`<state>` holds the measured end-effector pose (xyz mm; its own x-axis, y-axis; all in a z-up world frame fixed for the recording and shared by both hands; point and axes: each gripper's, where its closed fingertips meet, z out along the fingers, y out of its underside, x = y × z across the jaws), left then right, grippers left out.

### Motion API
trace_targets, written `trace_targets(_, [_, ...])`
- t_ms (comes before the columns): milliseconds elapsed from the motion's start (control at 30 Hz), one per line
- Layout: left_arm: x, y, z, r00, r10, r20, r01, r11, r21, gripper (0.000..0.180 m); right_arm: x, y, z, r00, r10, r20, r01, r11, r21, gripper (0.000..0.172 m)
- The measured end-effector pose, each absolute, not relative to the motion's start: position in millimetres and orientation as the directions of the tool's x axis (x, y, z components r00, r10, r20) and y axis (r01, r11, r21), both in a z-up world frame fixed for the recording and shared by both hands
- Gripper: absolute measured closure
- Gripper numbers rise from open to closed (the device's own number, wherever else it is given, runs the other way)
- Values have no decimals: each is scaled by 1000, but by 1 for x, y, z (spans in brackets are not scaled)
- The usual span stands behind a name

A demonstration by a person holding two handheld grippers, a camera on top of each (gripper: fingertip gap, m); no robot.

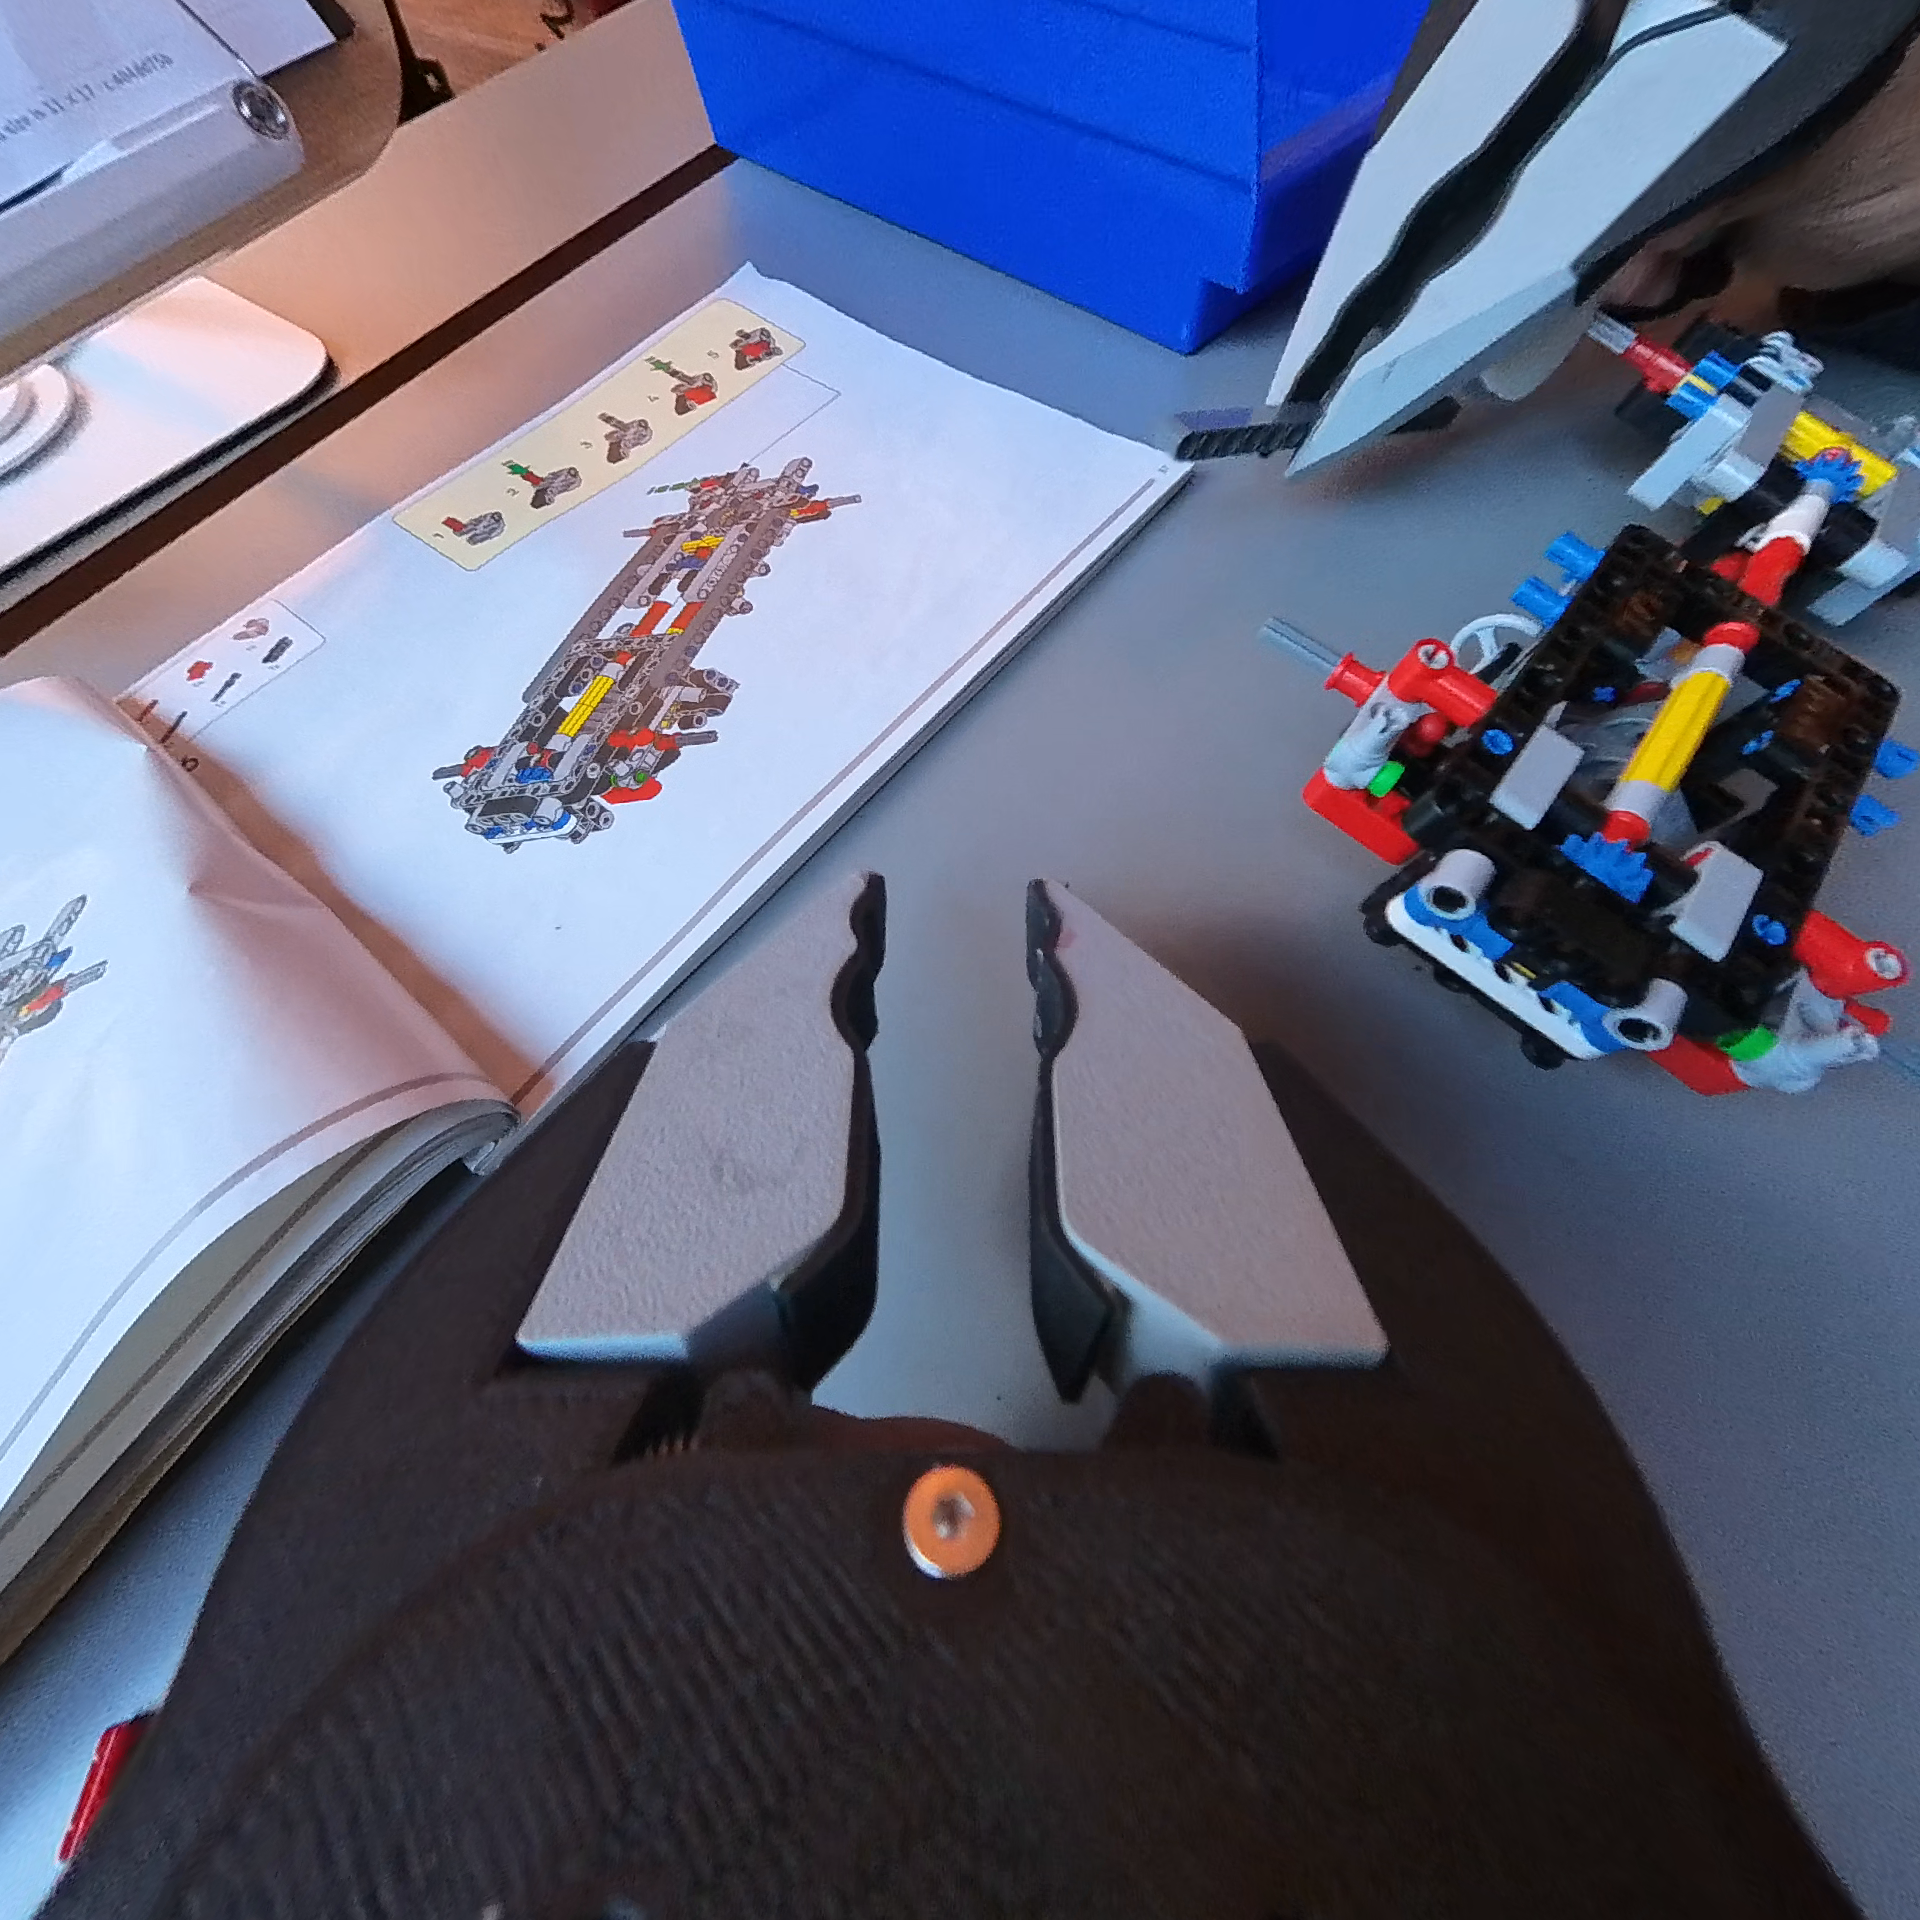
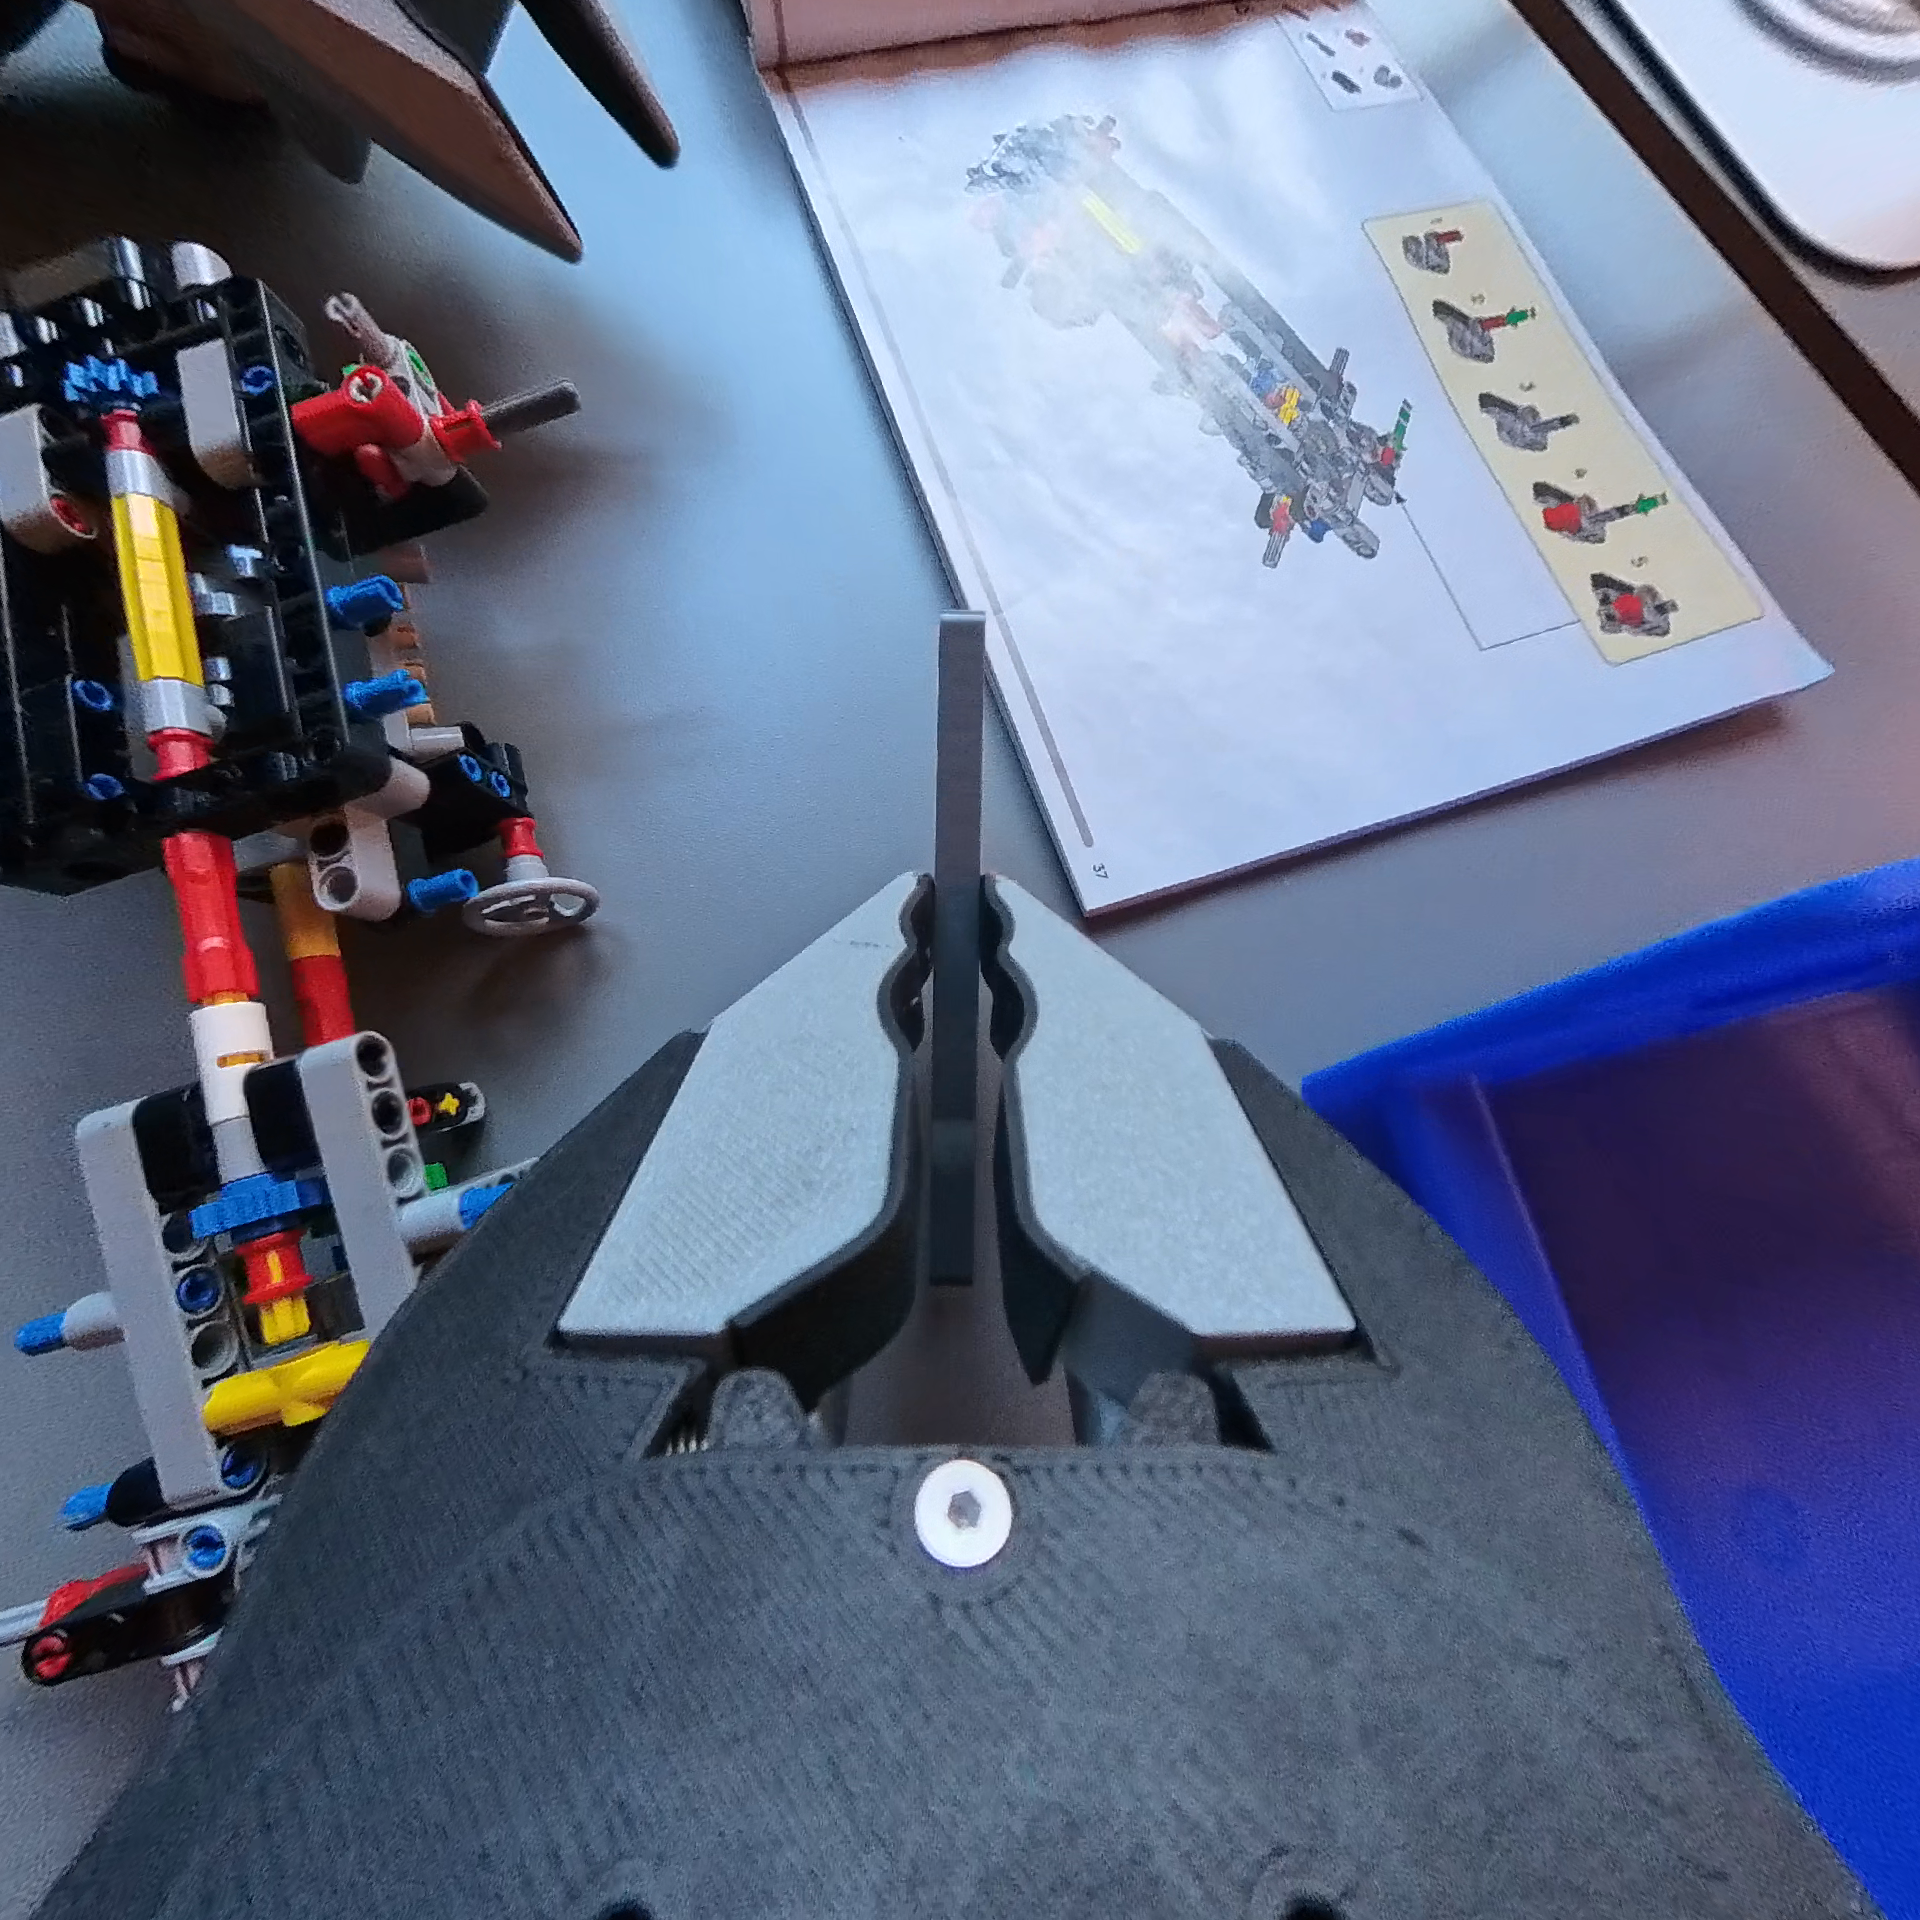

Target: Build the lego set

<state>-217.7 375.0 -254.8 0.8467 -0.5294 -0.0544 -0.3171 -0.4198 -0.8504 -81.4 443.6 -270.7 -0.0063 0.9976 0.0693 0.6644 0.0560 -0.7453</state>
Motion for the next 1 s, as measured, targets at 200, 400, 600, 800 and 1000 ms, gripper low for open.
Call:
trace_targets(200, [-217,376,-264,845,-532,-48,-340,-467,-816,155,-81,447,-268,8,986,164,669,116,-734,167])
trace_targets(400, [-213,374,-267,825,-549,-134,-417,-433,-799,154,-81,455,-262,52,985,167,644,94,-759,167])
trace_targets(600, [-209,372,-273,802,-565,-192,-483,-427,-764,154,-79,461,-261,75,978,194,642,102,-760,167])
trace_targets(800, [-210,373,-271,809,-563,-168,-461,-431,-776,154,-81,457,-264,57,976,211,653,124,-747,167])
trace_targets(1000, [-208,371,-269,804,-582,-124,-432,-429,-793,153,-78,457,-269,37,974,224,679,140,-721,167])
